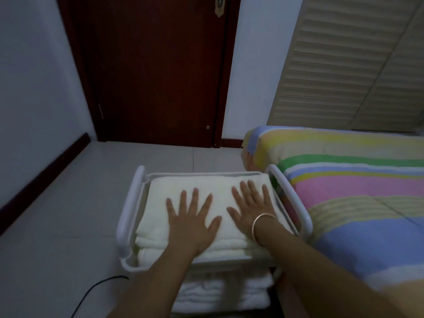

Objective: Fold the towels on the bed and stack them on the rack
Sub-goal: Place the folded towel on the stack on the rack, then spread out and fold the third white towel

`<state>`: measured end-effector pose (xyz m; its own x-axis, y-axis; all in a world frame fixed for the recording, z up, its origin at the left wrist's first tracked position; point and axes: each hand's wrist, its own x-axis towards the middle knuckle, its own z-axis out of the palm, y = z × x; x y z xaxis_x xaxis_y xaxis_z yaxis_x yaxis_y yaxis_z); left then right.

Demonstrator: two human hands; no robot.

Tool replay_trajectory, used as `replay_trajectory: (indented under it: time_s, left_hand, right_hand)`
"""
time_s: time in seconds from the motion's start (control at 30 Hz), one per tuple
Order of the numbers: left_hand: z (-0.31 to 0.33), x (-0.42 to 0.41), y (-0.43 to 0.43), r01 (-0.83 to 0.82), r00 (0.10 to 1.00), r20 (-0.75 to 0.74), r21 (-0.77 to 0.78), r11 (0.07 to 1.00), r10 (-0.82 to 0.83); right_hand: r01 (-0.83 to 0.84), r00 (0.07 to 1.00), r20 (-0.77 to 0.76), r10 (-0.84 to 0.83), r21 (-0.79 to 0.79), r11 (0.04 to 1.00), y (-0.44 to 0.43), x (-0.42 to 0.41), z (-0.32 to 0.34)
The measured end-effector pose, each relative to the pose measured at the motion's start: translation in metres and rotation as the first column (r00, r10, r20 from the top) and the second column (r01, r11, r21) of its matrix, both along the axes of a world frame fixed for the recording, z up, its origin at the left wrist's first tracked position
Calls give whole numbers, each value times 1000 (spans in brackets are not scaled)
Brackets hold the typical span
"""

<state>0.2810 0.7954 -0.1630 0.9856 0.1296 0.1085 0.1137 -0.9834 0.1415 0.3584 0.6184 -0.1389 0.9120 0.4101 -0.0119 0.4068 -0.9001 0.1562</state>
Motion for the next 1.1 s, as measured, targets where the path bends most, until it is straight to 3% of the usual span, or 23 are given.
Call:
replay_trajectory:
  time_s: [0.2, 0.3, 0.4, 0.5, 0.57, 0.63, 0.8, 0.97, 1.1]
  left_hand:
    - [8, 12, 5, 13, 990, -139, -1, 1000, -13]
    - [34, 11, 6, -22, 976, -216, -145, 989, -10]
    - [75, 1, -12, -27, 995, 64, -549, 836, 74]
    - [125, -22, -69, 110, 970, 232, -670, 734, 67]
    - [154, -41, -122, 228, 954, 298, -688, 689, -18]
    - [177, -68, -185, 360, 926, 344, -690, 628, -153]
    - [200, -134, -351, 597, 795, 405, -651, 468, -451]
    - [188, -191, -501, 657, 696, 314, -643, 394, -646]
    - [164, -212, -572, 602, 681, 226, -714, 357, -697]
  right_hand:
    - [11, 997, -69, -14, -54, 998, 5, 13, -2]
    - [15, 991, -131, -21, -52, 999, 5, 2, 15]
    - [-7, 989, -149, 21, 92, 996, 0, -26, 49]
    - [51, 999, -25, -45, 386, 921, -30, -73, 94]
    - [115, 985, 64, -157, 430, 895, -72, -107, 125]
    - [209, 959, 101, -263, 371, 905, -133, -142, 151]
    - [503, 831, 93, -548, 295, 812, -325, -240, 185]
    - [749, 607, 48, -793, 300, 591, -493, -343, 176]
    - [843, 508, -14, -861, 216, 493, -573, -387, 158]
